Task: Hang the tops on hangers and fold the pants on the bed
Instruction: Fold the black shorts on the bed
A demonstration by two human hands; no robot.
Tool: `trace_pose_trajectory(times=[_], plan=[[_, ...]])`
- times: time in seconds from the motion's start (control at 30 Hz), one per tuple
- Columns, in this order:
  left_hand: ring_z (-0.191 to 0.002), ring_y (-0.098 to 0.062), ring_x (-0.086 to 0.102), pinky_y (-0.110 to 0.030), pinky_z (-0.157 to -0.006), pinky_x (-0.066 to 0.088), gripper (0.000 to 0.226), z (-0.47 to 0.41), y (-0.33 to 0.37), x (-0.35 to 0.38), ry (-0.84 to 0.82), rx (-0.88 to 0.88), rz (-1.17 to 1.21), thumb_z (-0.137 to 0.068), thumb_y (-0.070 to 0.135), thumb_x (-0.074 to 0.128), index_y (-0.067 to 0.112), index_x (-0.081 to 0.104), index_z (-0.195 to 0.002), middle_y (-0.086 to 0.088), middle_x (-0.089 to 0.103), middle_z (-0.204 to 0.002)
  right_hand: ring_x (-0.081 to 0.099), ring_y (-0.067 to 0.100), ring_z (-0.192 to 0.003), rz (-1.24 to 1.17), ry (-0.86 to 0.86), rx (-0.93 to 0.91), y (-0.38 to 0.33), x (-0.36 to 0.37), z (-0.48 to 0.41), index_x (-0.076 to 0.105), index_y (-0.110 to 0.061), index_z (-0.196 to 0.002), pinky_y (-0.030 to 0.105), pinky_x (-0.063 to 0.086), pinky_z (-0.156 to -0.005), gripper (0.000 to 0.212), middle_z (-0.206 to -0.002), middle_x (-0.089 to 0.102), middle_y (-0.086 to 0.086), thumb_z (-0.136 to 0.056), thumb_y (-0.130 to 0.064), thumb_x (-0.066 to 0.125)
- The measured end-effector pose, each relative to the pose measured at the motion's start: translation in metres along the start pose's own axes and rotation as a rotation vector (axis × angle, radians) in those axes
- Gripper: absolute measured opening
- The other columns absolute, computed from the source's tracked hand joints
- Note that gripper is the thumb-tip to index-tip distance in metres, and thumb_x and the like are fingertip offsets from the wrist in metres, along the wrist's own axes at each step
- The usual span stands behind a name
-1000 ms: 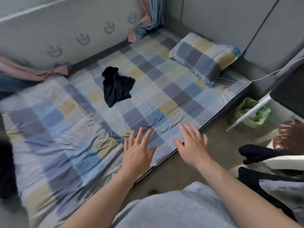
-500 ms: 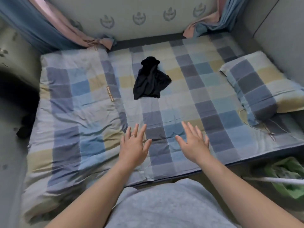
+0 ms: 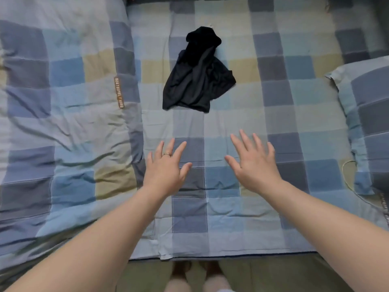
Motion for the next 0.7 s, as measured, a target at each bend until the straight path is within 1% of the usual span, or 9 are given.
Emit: trace_pose_trajectory(times=[0.1, 0.2, 0.3, 0.37, 0.47, 0.53, 0.57, 0.63, 0.7], plan=[[-0.155, -0.028, -0.002, -0.054, -0.121, 0.009, 0.066, -0.083, -0.02, 0.044, -0.021, 0.039, -0.034, -0.1, 0.063, 0.029, 0.04, 0.008, -0.158, 0.003, 0.002, -0.169, 0.001, 0.025, -0.154, 0.054, 0.039, -0.027, 0.008, 0.044, -0.077, 0.006, -0.037, -0.159, 0.057, 0.007, -0.119, 0.067, -0.169, 0.0, -0.008, -0.099, -0.063, 0.022], [-0.155, -0.029, -0.004, -0.056, -0.122, 0.008, 0.067, -0.162, -0.042, 0.097, -0.056, 0.152, -0.186, -0.099, 0.064, 0.027, 0.041, 0.003, -0.158, 0.003, -0.003, -0.169, 0.005, 0.026, -0.154, 0.071, 0.029, -0.057, 0.011, 0.094, -0.159, 0.004, -0.037, -0.159, 0.054, 0.012, -0.119, 0.067, -0.169, 0.001, -0.007, -0.099, -0.061, 0.023], [-0.154, -0.034, -0.002, -0.062, -0.119, 0.012, 0.071, -0.24, -0.068, 0.136, -0.078, 0.103, -0.245, -0.098, 0.066, 0.034, 0.043, 0.001, -0.157, 0.006, -0.009, -0.169, 0.012, 0.027, -0.152, 0.092, 0.033, -0.124, 0.01, 0.136, -0.241, 0.003, -0.035, -0.159, 0.05, 0.024, -0.115, 0.068, -0.169, 0.004, -0.006, -0.101, -0.058, 0.029], [-0.152, -0.039, 0.008, -0.065, -0.115, 0.021, 0.076, -0.29, -0.074, 0.144, -0.039, 0.048, -0.225, -0.095, 0.064, 0.044, 0.043, 0.004, -0.156, 0.005, -0.008, -0.169, 0.016, 0.029, -0.15, 0.067, 0.049, -0.14, 0.009, 0.153, -0.295, 0.003, -0.035, -0.159, 0.052, 0.031, -0.111, 0.069, -0.168, 0.006, -0.004, -0.102, -0.054, 0.035], [-0.139, -0.045, 0.035, -0.06, -0.105, 0.038, 0.079, -0.352, -0.067, 0.136, 0.083, -0.01, -0.088, -0.093, 0.054, 0.057, 0.043, 0.01, -0.155, 0.0, -0.004, -0.169, 0.016, 0.036, -0.149, 0.029, 0.018, -0.148, 0.005, 0.169, -0.365, 0.002, -0.038, -0.159, 0.055, 0.032, -0.113, 0.072, -0.168, 0.003, -0.001, -0.101, -0.048, 0.043], [-0.129, -0.047, 0.046, -0.055, -0.103, 0.042, 0.076, -0.392, -0.07, 0.13, 0.146, -0.094, 0.028, -0.094, 0.051, 0.057, 0.041, 0.013, -0.155, -0.006, 0.01, -0.167, 0.025, 0.04, -0.146, -0.006, 0.001, -0.112, 0.006, 0.173, -0.408, 0.005, -0.036, -0.159, 0.051, 0.033, -0.114, 0.075, -0.167, 0.01, 0.005, -0.099, -0.046, 0.048], [-0.126, -0.045, 0.049, -0.052, -0.102, 0.044, 0.071, -0.407, -0.072, 0.128, 0.171, -0.11, 0.008, -0.096, 0.049, 0.056, 0.037, 0.019, -0.155, -0.01, 0.025, -0.162, 0.034, 0.041, -0.14, 0.0, 0.007, -0.092, 0.006, 0.175, -0.423, 0.009, -0.034, -0.159, 0.049, 0.036, -0.111, 0.074, -0.163, 0.02, 0.009, -0.098, -0.046, 0.05], [-0.12, -0.039, 0.056, -0.046, -0.097, 0.046, 0.051, -0.43, -0.073, 0.121, 0.228, -0.079, -0.097, -0.099, 0.039, 0.052, 0.025, 0.04, -0.146, -0.011, 0.053, -0.139, 0.047, 0.043, -0.125, 0.053, 0.06, -0.063, 0.006, 0.177, -0.44, 0.019, -0.029, -0.157, 0.048, 0.043, -0.102, 0.067, -0.147, 0.041, 0.014, -0.099, -0.043, 0.05], [-0.115, -0.035, 0.06, -0.043, -0.091, 0.047, 0.037, -0.438, -0.078, 0.116, 0.272, -0.059, -0.158, -0.1, 0.024, 0.047, 0.021, 0.054, -0.136, -0.01, 0.062, -0.128, 0.049, 0.043, -0.118, 0.122, 0.118, -0.069, 0.002, 0.181, -0.443, 0.023, -0.025, -0.157, 0.047, 0.041, -0.099, 0.061, -0.139, 0.047, 0.015, -0.101, -0.033, 0.047]])
Point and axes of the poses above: each hand's wrist, its own z-axis away from the middle knuckle, its own x-axis out of the palm, y = z × x, the point moved 7 cm from there along -z, towards the middle knuckle
